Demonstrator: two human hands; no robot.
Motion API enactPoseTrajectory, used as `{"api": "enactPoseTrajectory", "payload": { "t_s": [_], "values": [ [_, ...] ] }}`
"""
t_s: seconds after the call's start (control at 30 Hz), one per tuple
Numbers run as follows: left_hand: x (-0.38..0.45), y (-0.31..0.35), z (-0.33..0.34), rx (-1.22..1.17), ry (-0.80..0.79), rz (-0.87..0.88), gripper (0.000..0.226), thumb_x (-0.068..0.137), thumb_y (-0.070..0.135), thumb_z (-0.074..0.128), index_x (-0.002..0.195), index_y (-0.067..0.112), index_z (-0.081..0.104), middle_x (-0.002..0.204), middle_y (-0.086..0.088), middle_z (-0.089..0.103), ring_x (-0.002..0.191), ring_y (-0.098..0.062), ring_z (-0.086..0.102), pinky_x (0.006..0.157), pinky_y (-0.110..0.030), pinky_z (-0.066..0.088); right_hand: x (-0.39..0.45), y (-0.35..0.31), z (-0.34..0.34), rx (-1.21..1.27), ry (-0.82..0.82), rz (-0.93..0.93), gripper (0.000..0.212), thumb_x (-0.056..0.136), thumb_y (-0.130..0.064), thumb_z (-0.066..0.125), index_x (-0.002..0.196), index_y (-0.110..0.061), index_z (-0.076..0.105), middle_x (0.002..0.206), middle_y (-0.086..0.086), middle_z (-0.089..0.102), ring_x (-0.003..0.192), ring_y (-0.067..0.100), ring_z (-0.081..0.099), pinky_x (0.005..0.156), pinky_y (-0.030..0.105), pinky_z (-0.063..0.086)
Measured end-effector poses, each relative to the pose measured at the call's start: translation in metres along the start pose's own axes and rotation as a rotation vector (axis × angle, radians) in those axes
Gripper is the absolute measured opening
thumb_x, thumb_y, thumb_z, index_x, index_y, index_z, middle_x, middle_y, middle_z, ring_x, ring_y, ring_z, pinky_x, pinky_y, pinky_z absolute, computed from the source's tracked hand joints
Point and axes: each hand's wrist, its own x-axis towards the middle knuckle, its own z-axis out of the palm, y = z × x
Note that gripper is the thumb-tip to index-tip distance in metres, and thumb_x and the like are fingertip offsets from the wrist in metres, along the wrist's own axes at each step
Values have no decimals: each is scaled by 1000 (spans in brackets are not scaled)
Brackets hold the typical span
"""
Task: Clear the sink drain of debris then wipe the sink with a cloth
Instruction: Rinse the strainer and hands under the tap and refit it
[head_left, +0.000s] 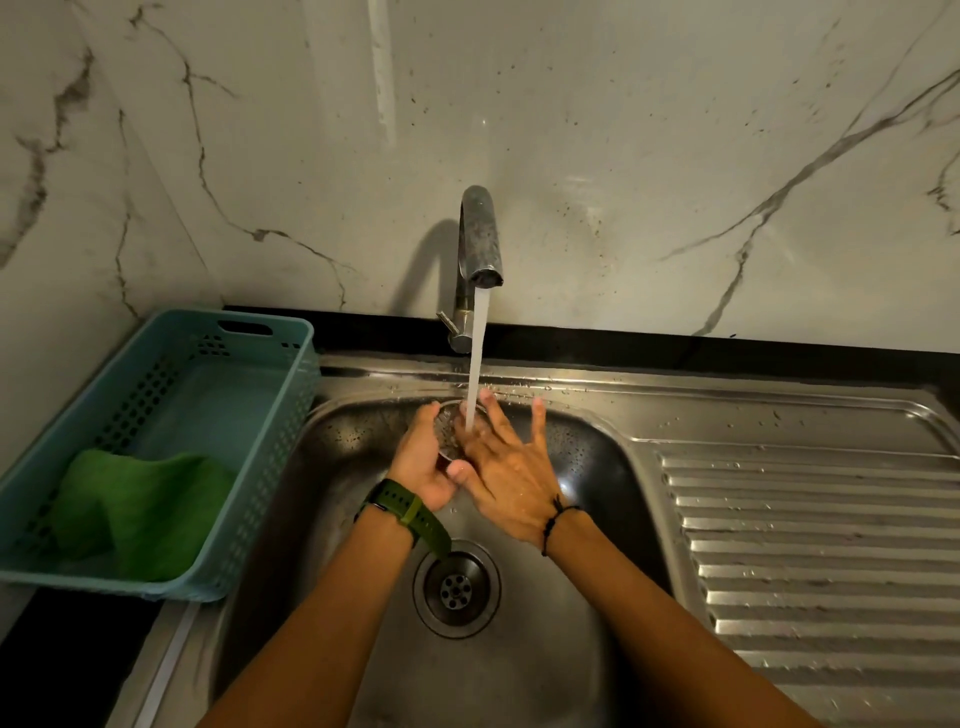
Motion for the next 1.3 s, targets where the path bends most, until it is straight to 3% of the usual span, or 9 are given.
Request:
{"api": "enactPoseTrajectory", "payload": {
  "t_s": [0.23,0.43,0.6,0.73,0.8,0.87,1.0,1.2,1.3],
  "values": [
    [5,12,-18,-3,-1,-18,52,96,44,27,111,5,59,99,-17,68,91,-28,64,83,-39,51,-19,-10,6,144,37,-142,78,89,-59,-5,143,-15,29,150,5,35,143,15,21,112,41,-25],
    [2,-13,5,35,-41,-32,44,94,41,35,107,11,64,100,-12,68,95,-22,63,80,-34,51,-3,-6,-2,69,35,-26,60,95,-45,18,144,-12,28,156,7,20,146,16,-3,111,42,-27],
    [4,5,-6,-83,-53,-25,56,95,44,27,95,5,68,90,-13,71,85,-23,67,77,-34,54,-16,-1,-5,176,39,-182,66,93,-48,11,140,-9,35,149,12,37,143,20,22,117,32,-8],
    [0,-4,0,-220,-27,-36,47,95,39,30,108,4,59,100,-14,65,90,-21,61,79,-32,49,-9,18,-7,87,53,-143,49,96,-30,37,141,-10,35,150,11,33,145,23,14,117,34,-6],
    [-2,-4,5,-214,-14,-91,47,95,41,30,106,6,60,98,-13,63,89,-21,58,81,-30,45,-5,12,-5,230,96,-136,38,92,-16,46,128,-5,49,135,18,52,134,30,38,116,30,14],
    [-3,-3,5,-185,12,-89,46,95,42,30,104,8,59,93,-13,63,86,-22,58,81,-33,46,-3,1,-8,502,187,5,23,92,-15,47,111,-5,55,104,17,63,99,28,58,91,30,46],
    [-3,-9,-4,-116,-19,28,51,96,47,27,115,10,58,95,-11,73,87,-21,70,68,-32,56,22,-13,-16,924,289,379,8,95,-16,45,95,-10,49,83,8,57,69,16,55,57,21,49],
    [-14,-9,5,-225,-22,94,45,96,40,34,118,7,55,101,-2,70,78,-12,69,80,-27,53,51,-23,-12,424,250,533,35,97,-32,36,118,-9,51,119,12,52,111,25,44,90,31,38],
    [-19,-9,8,-165,-40,87,34,96,36,35,119,17,52,100,-1,63,89,-13,60,82,-27,48,45,-43,3,532,246,546,41,97,-42,27,125,-21,49,136,7,40,123,25,34,99,39,37]
  ]
}}
